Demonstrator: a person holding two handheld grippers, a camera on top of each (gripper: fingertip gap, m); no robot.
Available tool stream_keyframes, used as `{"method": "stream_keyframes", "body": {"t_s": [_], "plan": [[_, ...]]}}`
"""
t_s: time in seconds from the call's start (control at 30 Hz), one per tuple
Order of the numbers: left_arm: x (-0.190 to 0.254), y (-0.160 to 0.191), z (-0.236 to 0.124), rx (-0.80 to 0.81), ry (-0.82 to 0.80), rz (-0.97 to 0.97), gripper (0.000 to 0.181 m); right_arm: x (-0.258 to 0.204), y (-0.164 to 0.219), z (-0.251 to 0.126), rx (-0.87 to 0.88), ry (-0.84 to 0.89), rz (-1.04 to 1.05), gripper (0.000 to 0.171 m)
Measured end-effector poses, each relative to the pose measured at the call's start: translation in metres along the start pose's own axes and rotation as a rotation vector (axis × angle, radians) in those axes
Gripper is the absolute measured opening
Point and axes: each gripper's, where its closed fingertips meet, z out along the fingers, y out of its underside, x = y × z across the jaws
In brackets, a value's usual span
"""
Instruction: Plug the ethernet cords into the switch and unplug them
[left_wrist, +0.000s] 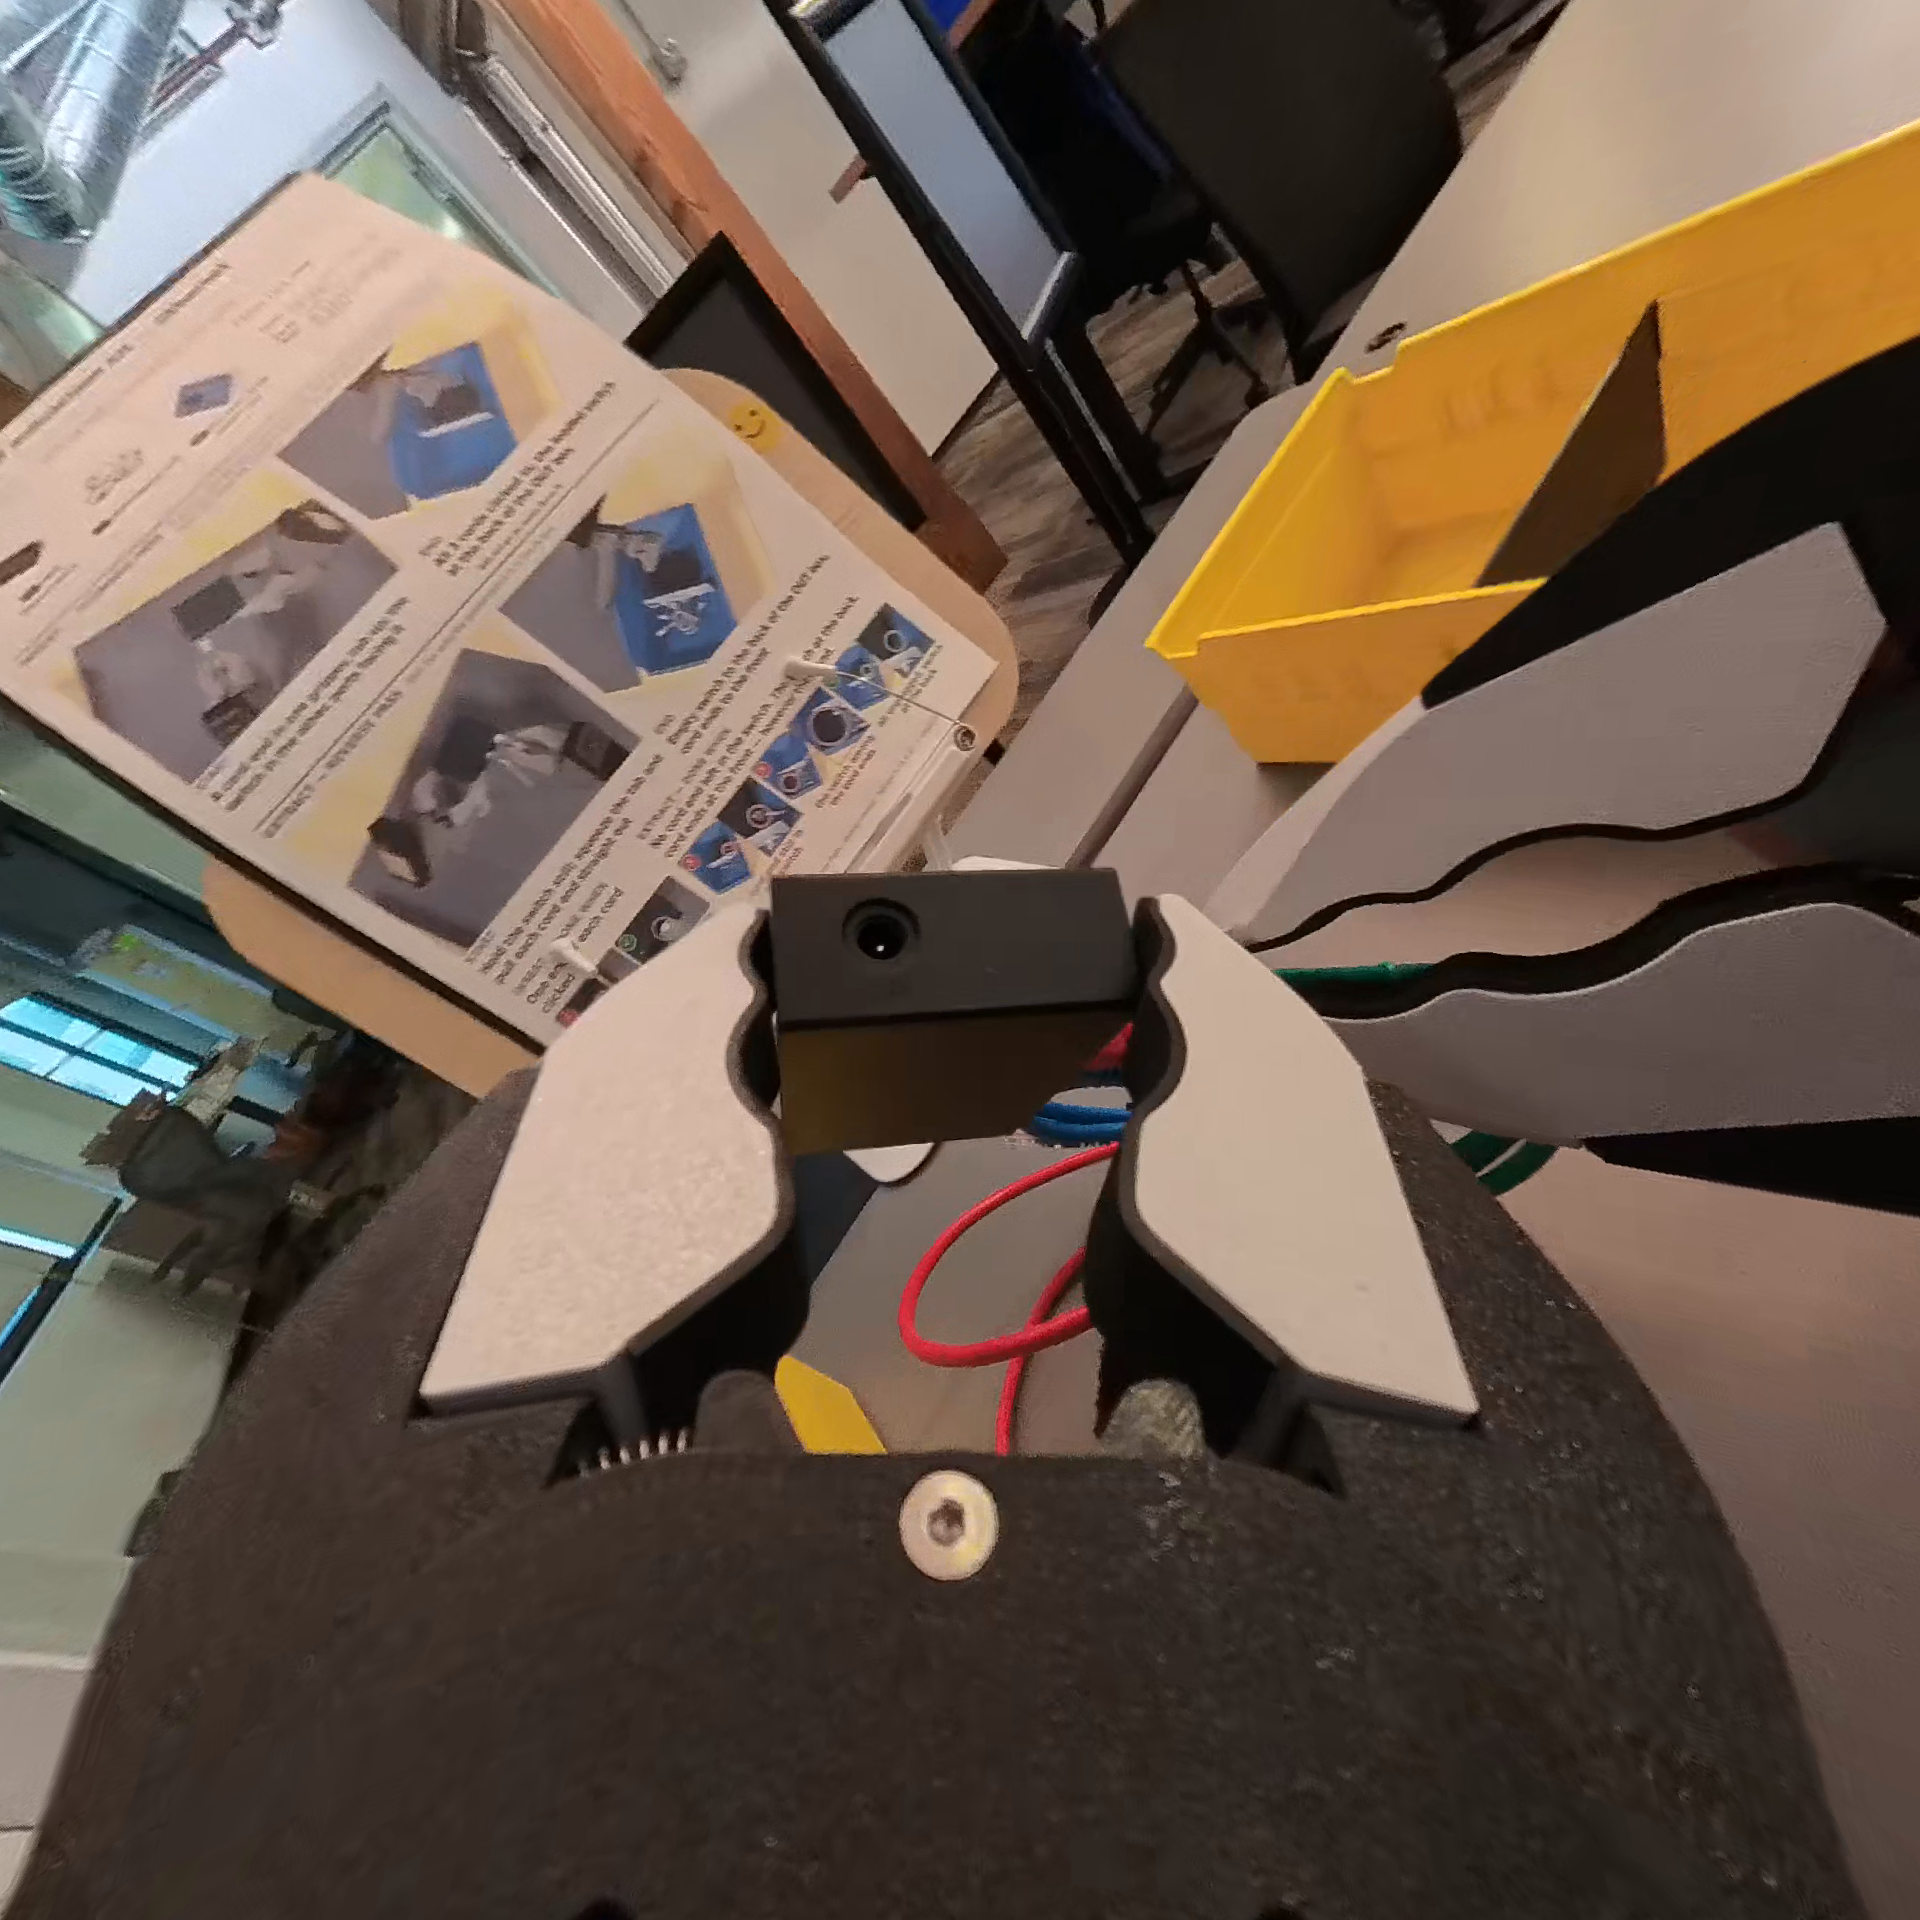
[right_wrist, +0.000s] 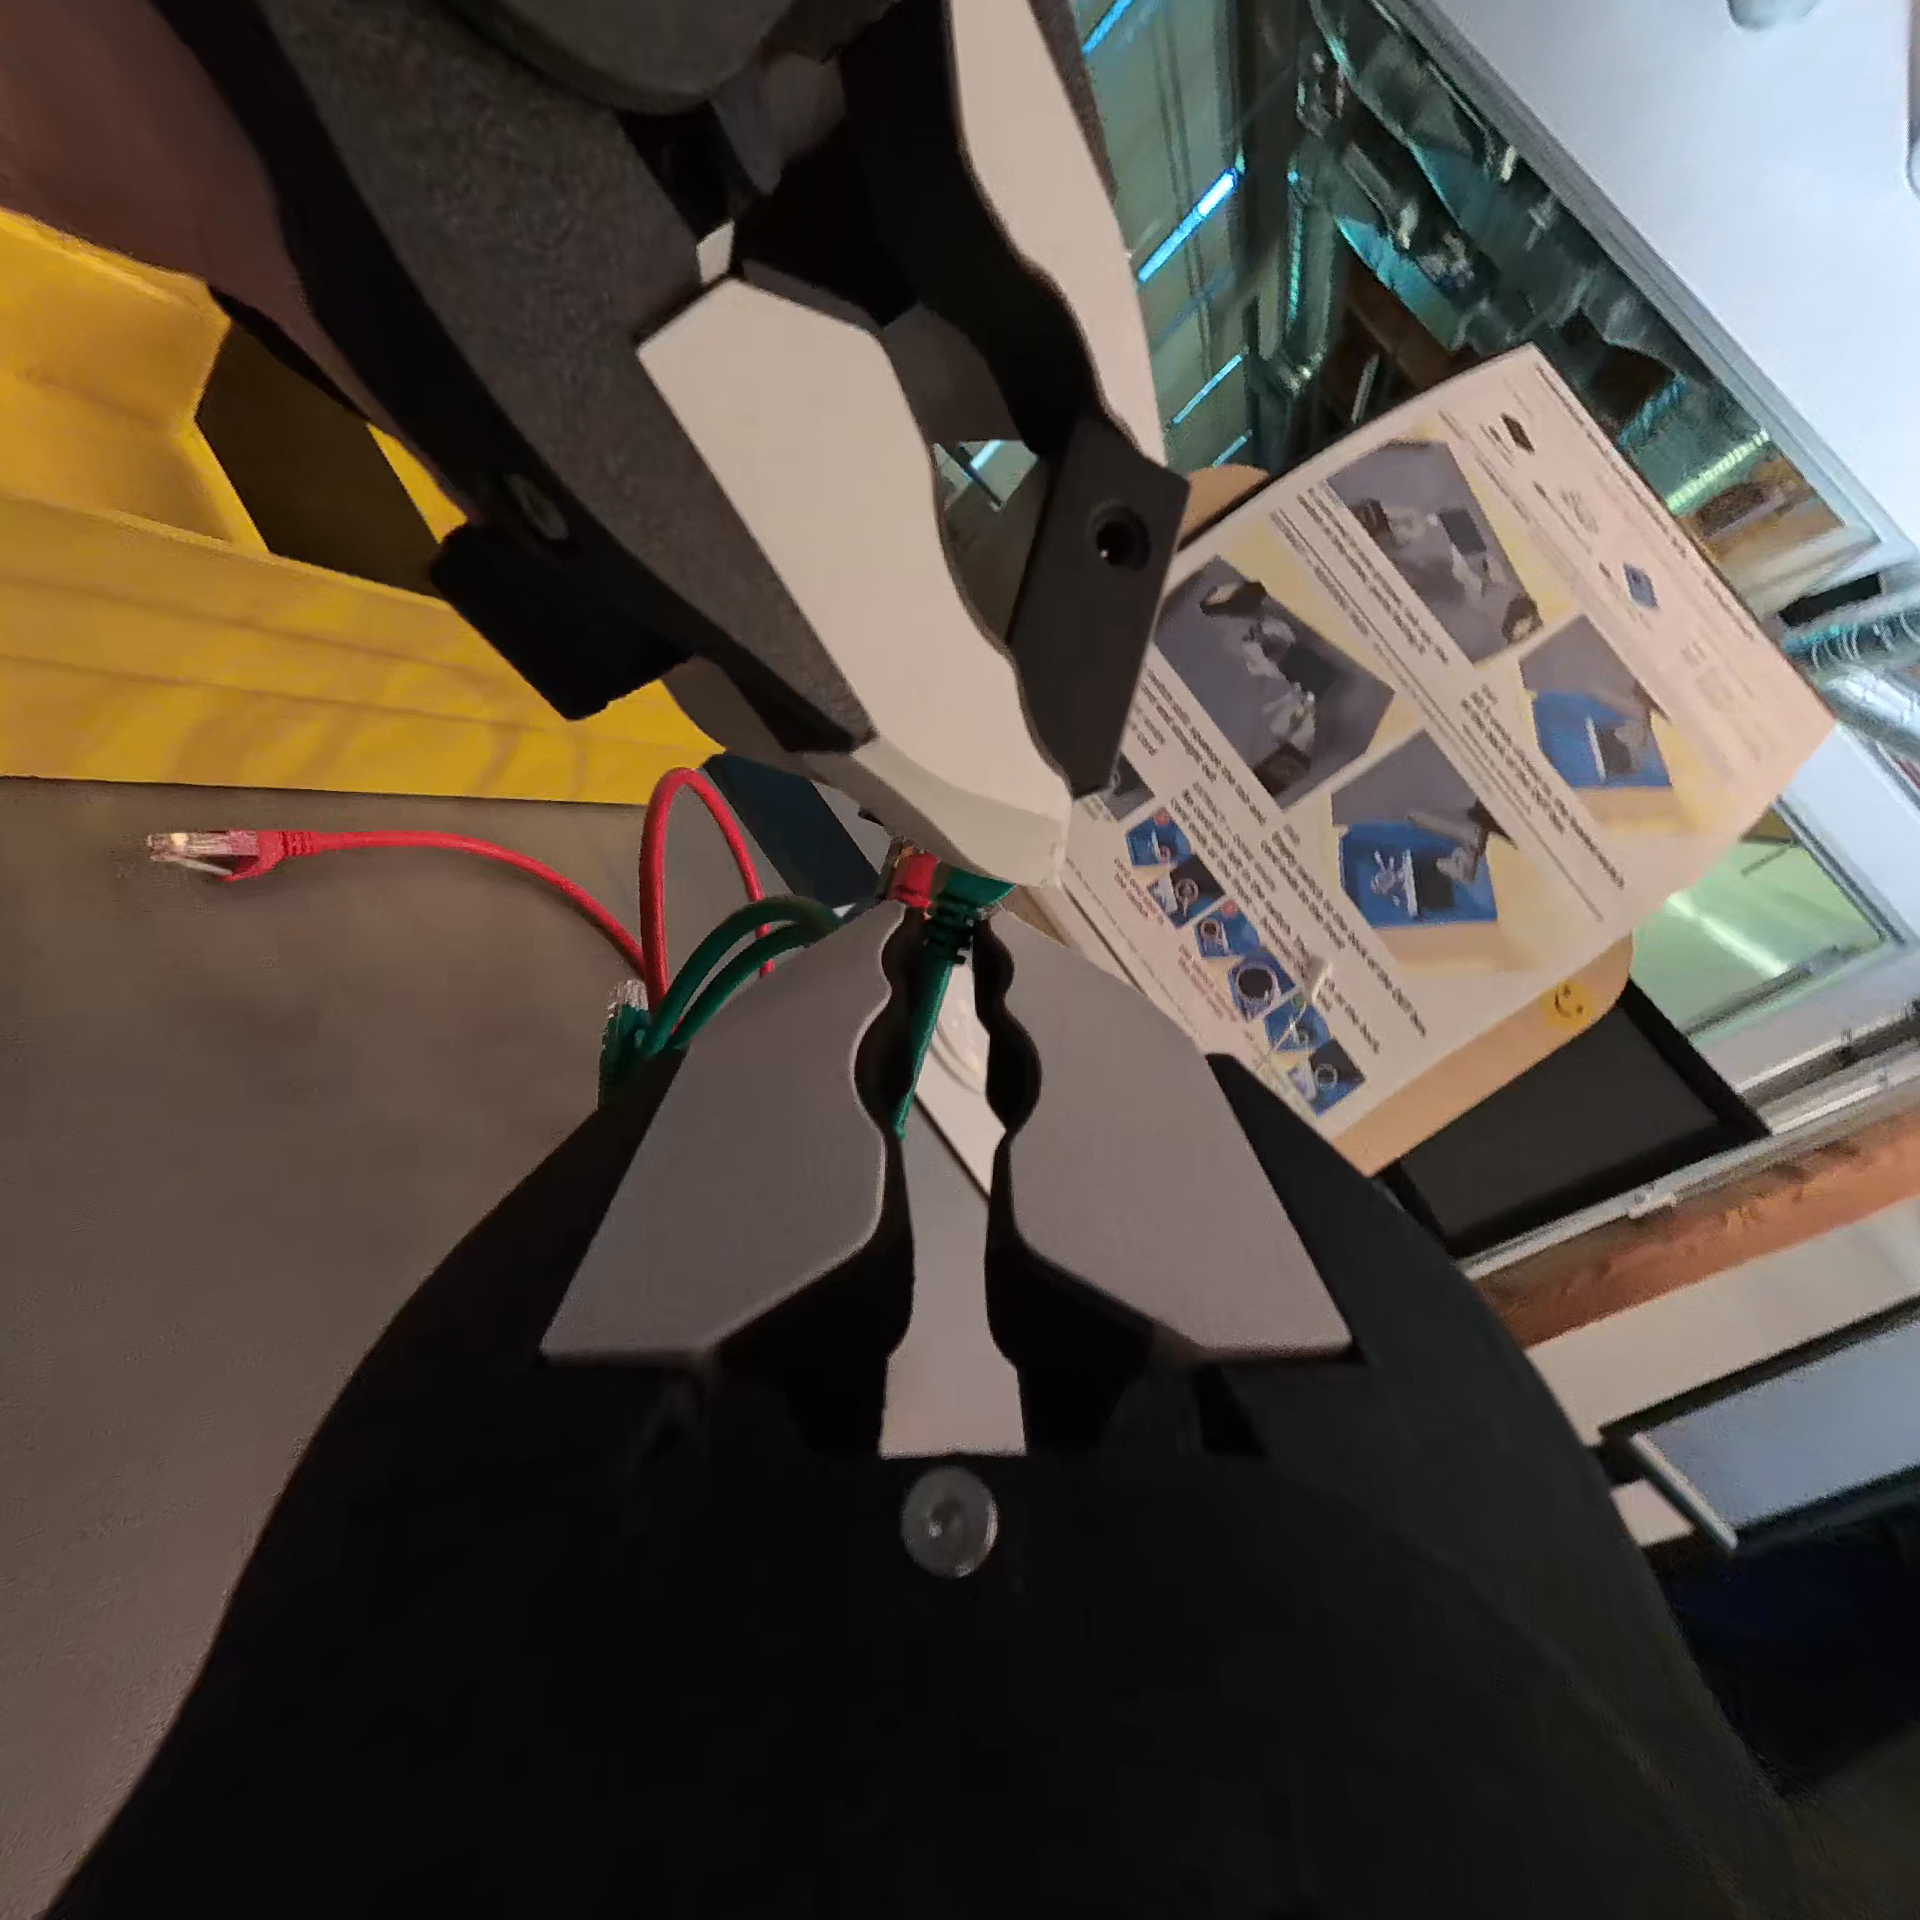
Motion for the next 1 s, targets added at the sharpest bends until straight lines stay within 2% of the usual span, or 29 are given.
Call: {"method": "stream_keyframes", "body": {"t_s": [0.17, 0.4, 0.6, 0.7, 0.8, 1.0], "plan": [[0.013, -0.009, 0.006, 0.018, -0.059, 0.126, 0.065, 0.002, 0.014, -0.009, 0.002, 0.049, 0.098, 0.009], [0.02, -0.028, 0.003, 0.114, -0.126, 0.172, 0.065, 0.009, 0.013, -0.019, 0.052, 0.079, 0.191, 0.01], [0.025, -0.032, 0.004, 0.123, -0.157, 0.218, 0.065, 0.01, 0.017, -0.021, 0.099, 0.042, 0.271, 0.009], [0.025, -0.035, 0.005, 0.145, -0.156, 0.174, 0.065, 0.015, 0.017, -0.025, 0.093, 0.082, 0.175, 0.009], [0.031, -0.025, 0.011, 0.095, -0.109, 0.116, 0.065, 0.014, 0.026, -0.027, 0.007, 0.1, 0.019, 0.009], [0.062, 0.0, 0.015, -0.018, -0.034, 0.024, 0.065, -0.011, 0.05, -0.04, -0.16, 0.041, -0.143, 0.009]]}}
